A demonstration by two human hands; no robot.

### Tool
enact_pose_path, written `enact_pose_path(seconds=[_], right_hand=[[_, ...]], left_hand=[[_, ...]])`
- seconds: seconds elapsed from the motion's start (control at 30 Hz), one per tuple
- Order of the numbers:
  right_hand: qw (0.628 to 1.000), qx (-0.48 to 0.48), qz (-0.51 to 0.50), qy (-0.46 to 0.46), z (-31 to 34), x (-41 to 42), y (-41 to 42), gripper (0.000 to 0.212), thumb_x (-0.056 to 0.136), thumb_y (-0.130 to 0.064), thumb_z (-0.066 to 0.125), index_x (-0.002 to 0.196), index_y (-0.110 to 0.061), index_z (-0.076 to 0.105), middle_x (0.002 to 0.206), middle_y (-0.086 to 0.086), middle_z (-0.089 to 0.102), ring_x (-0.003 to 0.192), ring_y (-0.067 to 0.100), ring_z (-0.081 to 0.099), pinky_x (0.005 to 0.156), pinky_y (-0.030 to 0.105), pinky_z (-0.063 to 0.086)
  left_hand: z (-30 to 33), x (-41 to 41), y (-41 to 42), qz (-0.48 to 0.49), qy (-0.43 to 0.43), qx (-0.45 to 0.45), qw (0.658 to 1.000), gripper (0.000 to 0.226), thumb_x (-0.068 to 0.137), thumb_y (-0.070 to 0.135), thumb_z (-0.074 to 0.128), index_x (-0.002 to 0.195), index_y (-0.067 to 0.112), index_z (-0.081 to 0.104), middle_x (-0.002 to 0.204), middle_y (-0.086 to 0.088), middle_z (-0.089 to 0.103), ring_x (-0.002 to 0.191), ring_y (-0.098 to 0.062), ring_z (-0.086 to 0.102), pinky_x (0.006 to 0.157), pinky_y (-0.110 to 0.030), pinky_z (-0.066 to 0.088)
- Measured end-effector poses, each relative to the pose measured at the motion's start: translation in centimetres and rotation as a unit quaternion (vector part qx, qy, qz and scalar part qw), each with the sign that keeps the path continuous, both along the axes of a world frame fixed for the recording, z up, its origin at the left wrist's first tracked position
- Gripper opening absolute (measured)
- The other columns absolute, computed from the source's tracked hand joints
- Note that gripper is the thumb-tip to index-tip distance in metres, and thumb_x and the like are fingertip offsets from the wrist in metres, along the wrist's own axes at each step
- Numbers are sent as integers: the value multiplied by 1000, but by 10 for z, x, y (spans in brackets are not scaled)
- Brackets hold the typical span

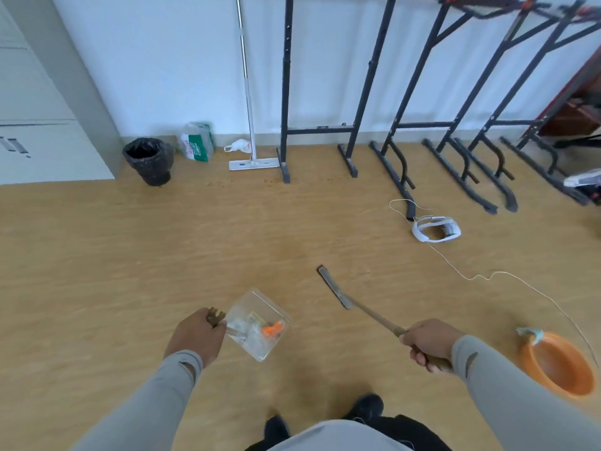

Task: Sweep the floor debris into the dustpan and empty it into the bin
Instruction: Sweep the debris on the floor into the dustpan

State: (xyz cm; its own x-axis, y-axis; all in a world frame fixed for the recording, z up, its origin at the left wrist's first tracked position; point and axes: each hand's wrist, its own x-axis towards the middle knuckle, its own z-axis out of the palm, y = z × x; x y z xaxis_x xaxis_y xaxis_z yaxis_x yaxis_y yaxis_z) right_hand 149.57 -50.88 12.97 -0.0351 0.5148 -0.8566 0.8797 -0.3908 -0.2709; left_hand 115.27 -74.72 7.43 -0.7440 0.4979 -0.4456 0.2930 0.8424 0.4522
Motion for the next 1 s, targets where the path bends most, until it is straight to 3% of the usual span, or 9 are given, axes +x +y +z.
enact_pose_path(seconds=[0.47, 0.77, 1.0], right_hand=[[995, 10, -93, 40, -12, 27, 38, 26, 102, -17, 55, 116, 5, 60, 52, 8, 50, 34, 17, 38, 38, 23, 32], [991, -16, -128, 36, -39, 29, 110, 26, 101, -17, 56, 117, 2, 63, 56, 8, 54, 37, 15, 42, 39, 20, 35], [988, -30, -152, 23, -62, 39, 198, 22, 100, -18, 57, 112, -1, 65, 60, 9, 56, 41, 17, 43, 39, 21, 36]], left_hand=[[12, 25, 97, -83, 16, 27, 996, 22, 95, 33, 61, 80, 18, 56, 74, -4, 64, 65, -25, 61, 58, -32, 48], [0, 34, 174, -101, 16, -9, 995, 20, 97, 37, 59, 81, 27, 53, 77, 1, 63, 67, -19, 60, 55, -29, 41], [-11, 37, 240, -92, 9, -47, 995, 20, 97, 37, 60, 85, 21, 56, 74, -2, 64, 63, -23, 62, 53, -29, 45]])
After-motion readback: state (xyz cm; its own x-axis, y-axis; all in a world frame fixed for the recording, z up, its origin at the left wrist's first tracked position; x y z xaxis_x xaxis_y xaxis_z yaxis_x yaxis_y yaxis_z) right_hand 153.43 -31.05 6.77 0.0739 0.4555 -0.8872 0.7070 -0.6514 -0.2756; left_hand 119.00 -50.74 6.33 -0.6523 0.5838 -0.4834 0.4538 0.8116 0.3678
